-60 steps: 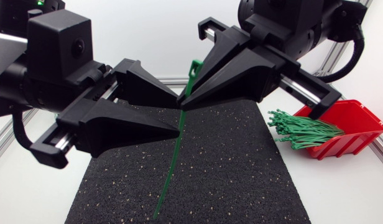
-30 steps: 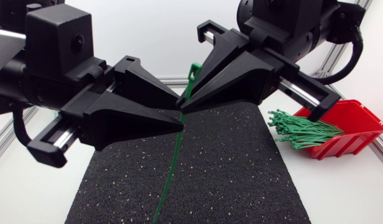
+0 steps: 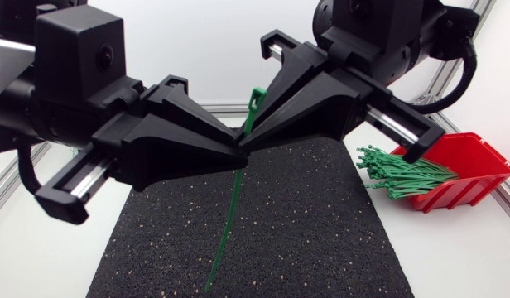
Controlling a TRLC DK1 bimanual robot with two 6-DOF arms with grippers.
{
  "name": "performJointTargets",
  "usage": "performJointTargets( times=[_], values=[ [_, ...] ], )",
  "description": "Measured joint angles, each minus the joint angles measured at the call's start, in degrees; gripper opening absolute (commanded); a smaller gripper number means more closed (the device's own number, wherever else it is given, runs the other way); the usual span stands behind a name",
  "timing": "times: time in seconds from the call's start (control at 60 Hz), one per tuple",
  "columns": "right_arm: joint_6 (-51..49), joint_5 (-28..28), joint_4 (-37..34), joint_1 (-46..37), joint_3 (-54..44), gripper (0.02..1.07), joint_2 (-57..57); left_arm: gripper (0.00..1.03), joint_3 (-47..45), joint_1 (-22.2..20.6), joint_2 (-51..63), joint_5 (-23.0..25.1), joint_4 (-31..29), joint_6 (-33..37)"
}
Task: Take a green cable tie from the red box, thread the tail through the head to close it, then place it in the transparent bin on the left.
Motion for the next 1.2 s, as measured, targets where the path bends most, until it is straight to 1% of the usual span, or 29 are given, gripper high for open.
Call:
performJointTargets(
  times=[0.067,0.217,0.5,0.533,0.65,0.717,0.733,0.8,0.917,1.033,1.117,1.2],
  values=[
    [0.0,0.0,0.0,0.0,0.0,0.08,0.0,0.04,0.0,0.0,0.0,0.0,0.0,0.0],
    [-0.1,0.0,0.0,0.0,0.0,0.08,0.1,0.04,0.0,-0.7,-0.1,0.2,0.0,-0.2],
    [-0.2,-0.3,-0.1,-0.3,-0.2,0.08,0.1,0.04,0.0,-0.5,-0.5,0.1,0.0,-0.9],
    [-0.2,-0.5,-0.1,-0.4,-0.2,0.1,0.1,0.04,0.0,-0.3,-0.5,0.1,0.0,-1.1],
    [-0.3,-1.2,0.0,-1.2,-0.3,0.26,0.1,0.04,0.0,0.7,-0.8,-0.1,0.2,-1.3],
    [-0.3,-1.3,0.0,-2.0,-0.4,0.32,0.1,0.04,-0.1,1.3,-1.2,0.0,0.2,-1.3],
    [-0.3,-1.2,-0.1,-2.4,-0.4,0.35,0.1,0.04,-0.2,1.6,-1.4,0.0,0.2,-1.3],
    [-0.3,-1.2,-0.1,-4.1,-0.5,0.44,0.1,0.04,-0.6,2.5,-2.4,0.0,0.2,-1.3],
    [-0.2,-1.2,-0.1,-6.4,-0.9,0.44,0.1,0.04,-1.3,2.8,-3.8,-0.3,0.2,-1.2],
    [-0.2,-1.2,-0.1,-7.0,-1.7,0.44,0.1,0.04,-1.6,2.8,-3.9,-2.1,0.4,-1.3],
    [-0.2,-1.2,-0.1,-7.1,-2.6,0.44,0.1,0.04,-1.9,2.8,-3.9,-3.8,1.7,-1.3],
    [-0.2,-1.2,-0.1,-7.1,-3.2,0.44,0.1,0.04,-2.9,2.6,-4.0,-5.9,5.6,-2.8]
  ],
)
